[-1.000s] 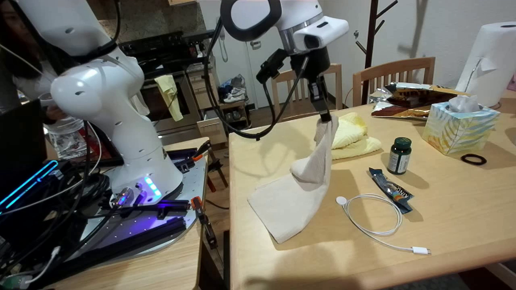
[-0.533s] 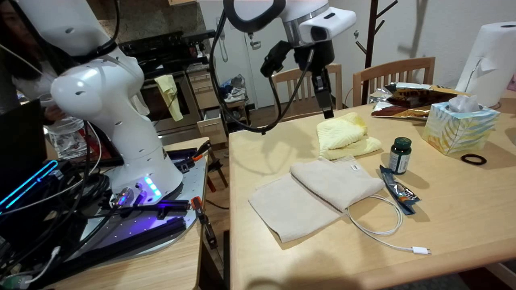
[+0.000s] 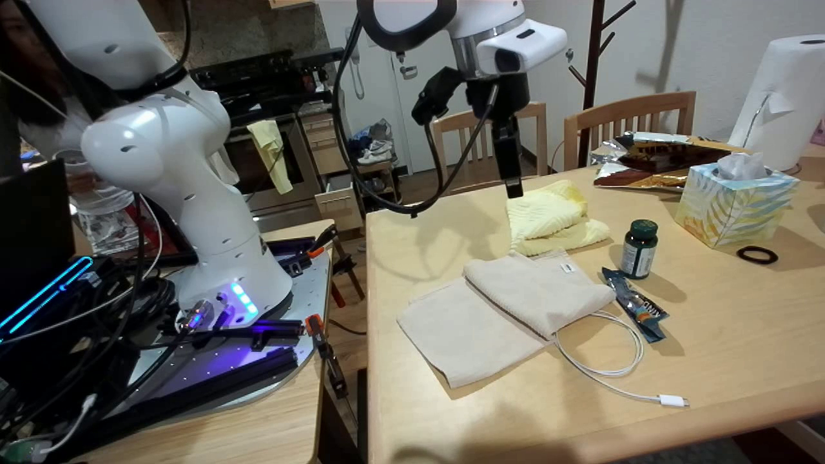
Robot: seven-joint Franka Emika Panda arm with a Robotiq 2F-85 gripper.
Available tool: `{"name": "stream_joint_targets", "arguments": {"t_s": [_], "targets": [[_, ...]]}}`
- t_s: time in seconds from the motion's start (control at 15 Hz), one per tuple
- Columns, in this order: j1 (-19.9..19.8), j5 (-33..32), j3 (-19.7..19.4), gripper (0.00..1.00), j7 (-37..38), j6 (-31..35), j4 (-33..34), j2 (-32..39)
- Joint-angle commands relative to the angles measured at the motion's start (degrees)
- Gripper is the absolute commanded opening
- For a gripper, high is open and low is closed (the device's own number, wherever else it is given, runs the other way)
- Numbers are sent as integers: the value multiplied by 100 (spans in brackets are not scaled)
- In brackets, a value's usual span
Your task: Move the towel at the edge closer to the bottle
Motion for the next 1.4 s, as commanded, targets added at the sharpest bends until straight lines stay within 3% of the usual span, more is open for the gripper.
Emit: {"name": "stream_joint_targets", "arguments": {"t_s": [0.0, 0.07, 0.47, 1.07, 1.33], "targets": [[-82, -276, 7, 100, -135, -737, 14, 32], [-47, -113, 29, 100, -7, -439, 5, 7], [-51, -185, 22, 100, -9, -632, 3, 38], [-30, 425, 18, 100, -93, 152, -130, 315], [-34, 132, 41, 100, 241, 344, 0, 581]]}}
